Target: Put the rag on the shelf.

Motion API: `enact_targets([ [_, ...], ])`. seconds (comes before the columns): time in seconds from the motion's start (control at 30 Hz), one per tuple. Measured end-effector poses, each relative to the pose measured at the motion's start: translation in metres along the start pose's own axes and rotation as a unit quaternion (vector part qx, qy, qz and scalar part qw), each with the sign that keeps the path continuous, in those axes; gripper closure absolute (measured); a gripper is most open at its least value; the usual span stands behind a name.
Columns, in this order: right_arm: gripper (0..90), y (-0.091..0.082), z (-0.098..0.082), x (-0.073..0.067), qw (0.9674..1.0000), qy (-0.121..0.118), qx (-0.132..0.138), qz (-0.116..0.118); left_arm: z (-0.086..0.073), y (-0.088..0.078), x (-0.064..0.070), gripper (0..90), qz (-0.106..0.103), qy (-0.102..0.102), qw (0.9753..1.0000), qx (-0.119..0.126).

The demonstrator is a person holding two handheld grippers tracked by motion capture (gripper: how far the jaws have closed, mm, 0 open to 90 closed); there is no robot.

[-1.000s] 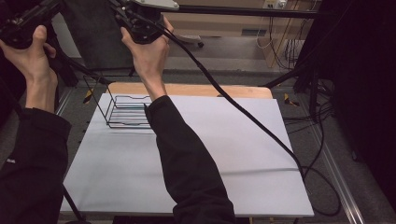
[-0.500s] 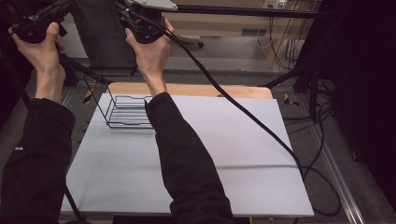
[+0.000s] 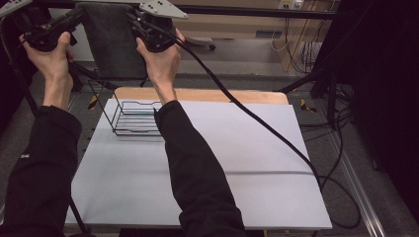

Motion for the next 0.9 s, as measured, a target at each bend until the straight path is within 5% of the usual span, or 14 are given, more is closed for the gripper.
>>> enact_targets([
  [0.9, 80.6, -0.017, -0.064, -0.009, 0.9972, 0.006, -0.063, 0.039, -0.067, -0.046, -0.003, 80.5, -0.026, 0.001, 0.9989, -0.039],
])
Point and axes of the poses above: each handheld gripper's, and its own axes: y roughly forward along the jaws, z roughly out of its top, x roughly to its right, the point moved 5 cm from there along y, roughly forward along the jaws, and after that the axes turned 2 degrees about x, right-handed, at the moved point
